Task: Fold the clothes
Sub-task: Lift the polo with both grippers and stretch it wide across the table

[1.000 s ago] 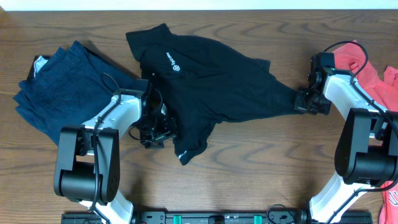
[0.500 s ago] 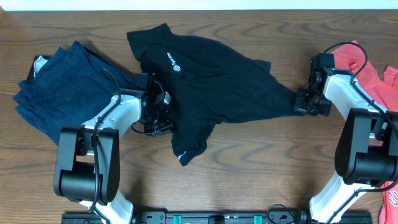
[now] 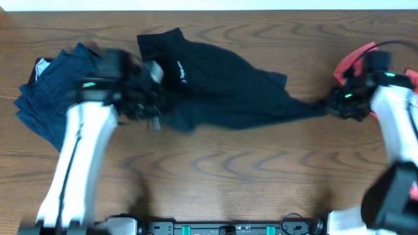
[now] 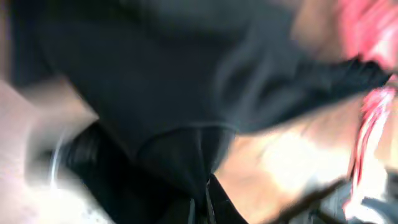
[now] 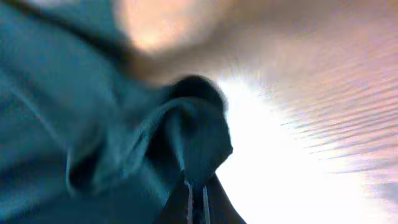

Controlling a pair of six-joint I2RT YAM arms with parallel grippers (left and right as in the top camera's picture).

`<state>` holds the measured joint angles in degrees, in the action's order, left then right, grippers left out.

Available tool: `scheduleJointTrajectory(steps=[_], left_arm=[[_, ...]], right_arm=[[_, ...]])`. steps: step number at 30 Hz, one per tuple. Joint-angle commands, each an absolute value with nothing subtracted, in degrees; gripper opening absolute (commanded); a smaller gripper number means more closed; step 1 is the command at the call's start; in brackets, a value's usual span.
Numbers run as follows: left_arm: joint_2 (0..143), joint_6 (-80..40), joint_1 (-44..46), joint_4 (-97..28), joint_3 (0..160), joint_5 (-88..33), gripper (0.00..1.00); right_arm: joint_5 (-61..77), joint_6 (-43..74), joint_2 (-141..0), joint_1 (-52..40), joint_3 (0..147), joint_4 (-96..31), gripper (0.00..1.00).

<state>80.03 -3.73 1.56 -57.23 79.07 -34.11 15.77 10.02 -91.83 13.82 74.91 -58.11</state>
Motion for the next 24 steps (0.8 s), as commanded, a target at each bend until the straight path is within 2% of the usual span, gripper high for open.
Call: scheduleJointTrajectory(steps=[1, 12, 24], left_arm=[[72.9, -1.9, -1.8, -57.3, 86.8, -34.0, 0.06], [64.8, -7.2, -8.8, -56.1, 102.0, -33.9, 0.06], [67.1, -9.1, -8.8, -56.6, 105.8, -34.8, 0.06]], right_arm=[[20.6, 8.0, -82.8, 16.9, 80.6, -59.4, 0.01], [16.0, 7.6, -65.1, 18.8, 94.9, -60.0, 0.01], [10.5, 7.6, -66.3, 18.8, 102.9, -59.9, 0.01]])
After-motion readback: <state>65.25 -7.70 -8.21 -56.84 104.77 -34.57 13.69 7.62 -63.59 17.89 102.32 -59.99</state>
